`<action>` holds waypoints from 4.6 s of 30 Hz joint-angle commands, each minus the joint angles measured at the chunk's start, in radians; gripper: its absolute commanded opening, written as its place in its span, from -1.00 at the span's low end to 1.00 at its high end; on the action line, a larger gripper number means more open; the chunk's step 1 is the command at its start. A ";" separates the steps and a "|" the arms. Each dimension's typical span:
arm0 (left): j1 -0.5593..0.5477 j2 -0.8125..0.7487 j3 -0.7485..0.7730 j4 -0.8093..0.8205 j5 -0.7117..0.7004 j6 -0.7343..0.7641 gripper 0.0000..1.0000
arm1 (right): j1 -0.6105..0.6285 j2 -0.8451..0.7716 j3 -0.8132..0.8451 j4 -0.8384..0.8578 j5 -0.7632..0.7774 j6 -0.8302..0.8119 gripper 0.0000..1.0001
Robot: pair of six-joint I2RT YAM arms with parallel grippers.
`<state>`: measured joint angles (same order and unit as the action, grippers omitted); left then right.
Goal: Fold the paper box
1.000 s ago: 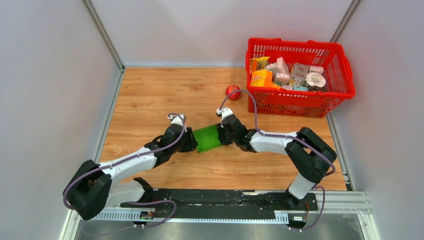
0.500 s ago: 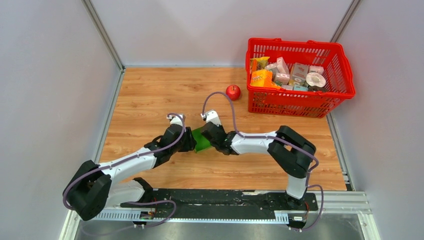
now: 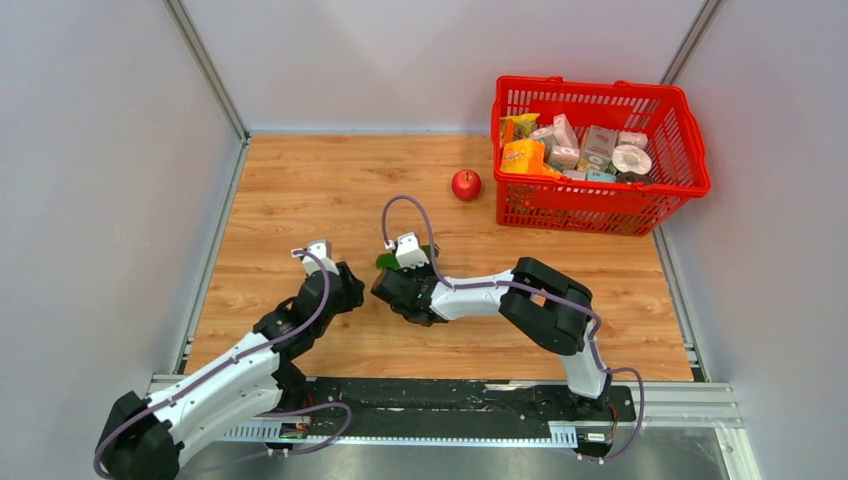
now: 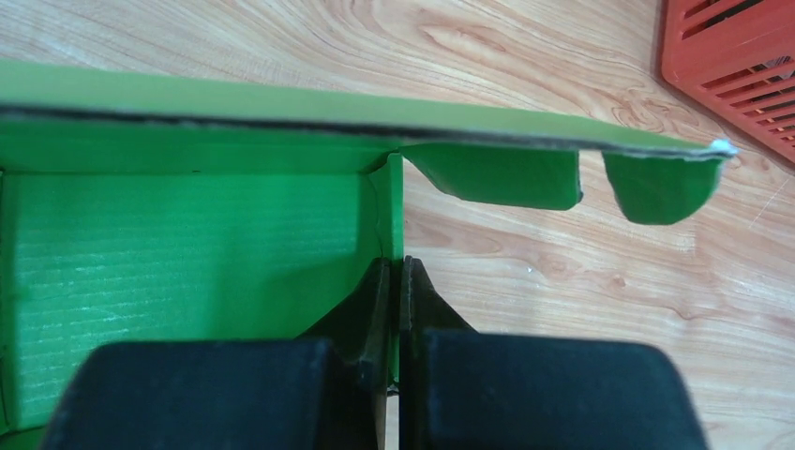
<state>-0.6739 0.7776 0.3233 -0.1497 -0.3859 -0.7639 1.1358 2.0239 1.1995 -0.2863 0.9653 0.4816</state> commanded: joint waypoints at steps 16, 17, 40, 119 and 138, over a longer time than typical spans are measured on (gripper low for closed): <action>0.002 -0.024 0.071 -0.057 0.079 0.123 0.22 | -0.131 -0.411 -0.218 0.121 -0.576 -0.020 0.04; 0.005 -0.024 0.074 -0.054 0.090 0.142 0.22 | -0.133 -0.434 -0.228 0.127 -0.597 -0.031 0.07; 0.039 0.337 0.341 0.027 0.229 0.445 0.24 | -0.412 -0.456 -0.308 0.406 -1.114 -0.396 -0.20; -0.182 0.275 0.118 0.104 -0.163 0.227 -0.98 | -0.309 -0.674 -0.388 0.180 -1.117 0.822 0.40; -0.220 0.247 0.085 0.107 -0.179 0.190 -0.74 | -0.346 -0.393 -0.488 0.572 -1.261 1.039 -0.22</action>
<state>-0.8898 1.0580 0.4267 -0.0757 -0.5777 -0.5671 0.8051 1.6028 0.7334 0.2008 -0.2634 1.5024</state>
